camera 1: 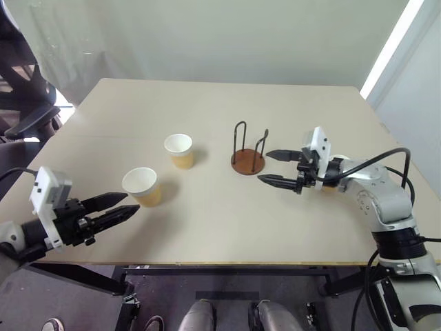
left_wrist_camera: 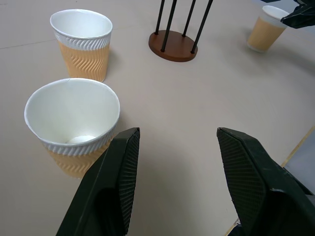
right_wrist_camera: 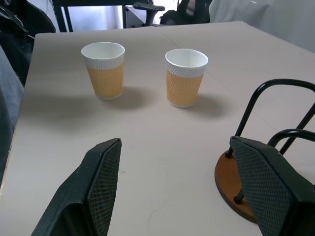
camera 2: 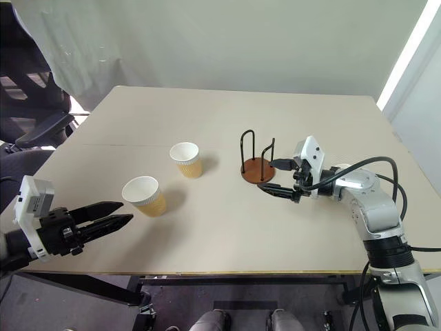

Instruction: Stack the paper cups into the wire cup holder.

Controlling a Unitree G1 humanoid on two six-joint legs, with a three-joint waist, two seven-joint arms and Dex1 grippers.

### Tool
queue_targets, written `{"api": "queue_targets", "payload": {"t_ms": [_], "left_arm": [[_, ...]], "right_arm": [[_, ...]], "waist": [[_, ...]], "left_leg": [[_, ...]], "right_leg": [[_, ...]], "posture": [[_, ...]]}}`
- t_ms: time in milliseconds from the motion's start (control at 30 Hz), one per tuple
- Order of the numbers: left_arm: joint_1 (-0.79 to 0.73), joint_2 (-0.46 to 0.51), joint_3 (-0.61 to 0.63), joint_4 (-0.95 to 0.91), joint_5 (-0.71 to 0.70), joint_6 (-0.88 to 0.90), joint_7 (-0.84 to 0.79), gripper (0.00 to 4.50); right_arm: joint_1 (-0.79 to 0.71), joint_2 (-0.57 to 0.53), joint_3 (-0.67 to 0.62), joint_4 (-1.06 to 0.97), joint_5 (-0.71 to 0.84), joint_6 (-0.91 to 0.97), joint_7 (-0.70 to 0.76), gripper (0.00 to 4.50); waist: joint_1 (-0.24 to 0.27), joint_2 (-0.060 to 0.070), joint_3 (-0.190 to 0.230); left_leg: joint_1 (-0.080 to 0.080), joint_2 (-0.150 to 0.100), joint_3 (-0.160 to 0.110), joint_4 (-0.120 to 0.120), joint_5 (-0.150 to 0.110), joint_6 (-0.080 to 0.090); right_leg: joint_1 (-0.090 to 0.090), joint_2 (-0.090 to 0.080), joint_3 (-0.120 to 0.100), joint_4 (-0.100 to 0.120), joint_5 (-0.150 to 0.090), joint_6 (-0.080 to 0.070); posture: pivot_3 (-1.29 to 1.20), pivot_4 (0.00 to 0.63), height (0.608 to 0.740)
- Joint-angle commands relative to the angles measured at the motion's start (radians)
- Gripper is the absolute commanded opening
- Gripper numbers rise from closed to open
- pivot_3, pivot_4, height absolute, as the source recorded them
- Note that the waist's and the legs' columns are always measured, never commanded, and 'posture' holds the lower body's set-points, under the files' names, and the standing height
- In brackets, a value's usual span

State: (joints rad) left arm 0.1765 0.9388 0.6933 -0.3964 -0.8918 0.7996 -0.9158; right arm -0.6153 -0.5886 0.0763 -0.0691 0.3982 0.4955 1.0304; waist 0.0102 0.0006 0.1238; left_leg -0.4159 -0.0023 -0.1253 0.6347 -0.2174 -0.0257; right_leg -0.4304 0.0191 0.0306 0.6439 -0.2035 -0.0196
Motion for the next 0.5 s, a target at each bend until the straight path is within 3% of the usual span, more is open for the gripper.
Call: {"api": "queue_targets", "payload": {"t_ms": [33,267,500], "left_arm": [[-0.004,0.009,0.025,-0.020,-0.004,-0.012,-0.011,2.65],[-0.021,0.024,0.028,-0.027,-0.026,0.003,-0.022,2.65],[-0.065,0.142,0.137,-0.012,-0.072,0.033,-0.100,2.65]], "right_arm": [[-0.013,-0.014,-0.024,-0.045,0.023,0.013,0.002,3.63],[0.011,-0.017,-0.035,-0.084,0.050,0.064,-0.012,3.63],[0.078,0.087,-0.072,-0.178,0.076,0.242,-0.264,3.63]], "waist": [[0.000,0.000,0.000],[0.000,0.000,0.000],[0.002,-0.001,-0.001]], "left_leg": [[0.000,0.000,0.000,0.000,0.000,0.000],[0.000,0.000,0.000,0.000,0.000,0.000],[0.000,0.001,0.000,0.000,0.000,0.000]], "right_leg": [[0.000,0.000,0.000,0.000,0.000,0.000],[0.000,0.000,0.000,0.000,0.000,0.000],[0.000,0.001,-0.001,0.001,0.001,0.001]], "posture": [[0.00,0.150,0.740],[0.00,0.150,0.740],[0.00,0.150,0.740]]}}
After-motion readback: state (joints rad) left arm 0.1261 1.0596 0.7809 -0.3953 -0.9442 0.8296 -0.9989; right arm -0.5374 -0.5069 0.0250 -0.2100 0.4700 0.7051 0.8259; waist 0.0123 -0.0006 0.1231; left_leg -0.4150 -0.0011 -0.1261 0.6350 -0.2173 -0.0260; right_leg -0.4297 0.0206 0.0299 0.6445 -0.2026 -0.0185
